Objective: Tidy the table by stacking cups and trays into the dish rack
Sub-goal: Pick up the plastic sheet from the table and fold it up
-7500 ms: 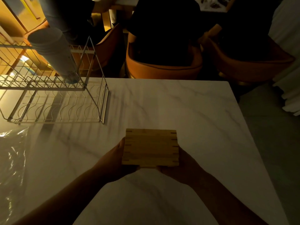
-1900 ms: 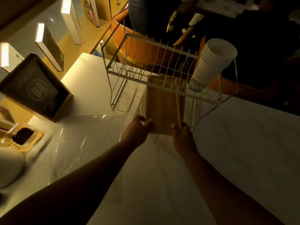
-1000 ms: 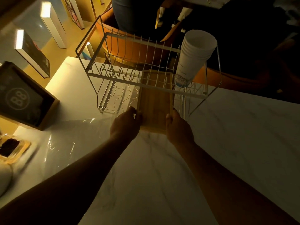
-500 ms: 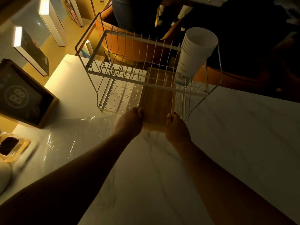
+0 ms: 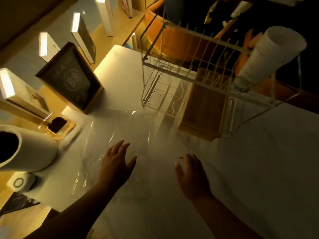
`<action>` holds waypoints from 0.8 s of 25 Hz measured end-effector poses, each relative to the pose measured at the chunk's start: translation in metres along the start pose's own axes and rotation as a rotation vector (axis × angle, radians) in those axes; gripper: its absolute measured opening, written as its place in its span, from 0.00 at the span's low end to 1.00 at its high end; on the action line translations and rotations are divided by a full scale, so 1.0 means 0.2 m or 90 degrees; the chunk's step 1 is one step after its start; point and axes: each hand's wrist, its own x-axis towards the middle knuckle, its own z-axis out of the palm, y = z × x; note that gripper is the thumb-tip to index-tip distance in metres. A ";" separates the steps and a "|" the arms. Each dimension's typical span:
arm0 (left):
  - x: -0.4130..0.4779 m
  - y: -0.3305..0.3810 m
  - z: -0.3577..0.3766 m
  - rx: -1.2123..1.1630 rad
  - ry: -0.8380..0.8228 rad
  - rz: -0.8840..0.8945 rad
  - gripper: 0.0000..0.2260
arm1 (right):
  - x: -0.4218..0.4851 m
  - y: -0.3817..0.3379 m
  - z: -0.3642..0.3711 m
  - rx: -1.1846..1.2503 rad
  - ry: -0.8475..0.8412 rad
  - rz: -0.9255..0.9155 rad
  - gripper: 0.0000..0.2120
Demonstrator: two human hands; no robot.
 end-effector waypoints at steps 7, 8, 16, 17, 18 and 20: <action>-0.26 -0.35 0.12 0.078 -0.074 -0.024 0.38 | 0.07 -0.37 0.44 -0.229 -0.260 -0.249 0.32; -0.27 -0.36 0.12 0.069 -0.069 -0.023 0.38 | 0.07 -0.40 0.48 -0.257 -0.280 -0.267 0.32; -0.34 -0.30 0.11 0.017 0.083 0.083 0.16 | 0.04 -0.41 0.43 -0.106 -0.194 -0.190 0.28; -0.36 -0.27 0.10 0.002 0.093 0.088 0.14 | 0.03 -0.38 0.38 -0.046 -0.130 -0.140 0.27; -0.37 -0.22 0.09 -0.008 0.090 0.089 0.13 | 0.02 -0.36 0.34 0.009 -0.089 -0.061 0.27; -0.42 -0.11 0.08 -0.023 0.086 0.094 0.13 | 0.03 -0.32 0.24 0.183 -0.146 0.169 0.31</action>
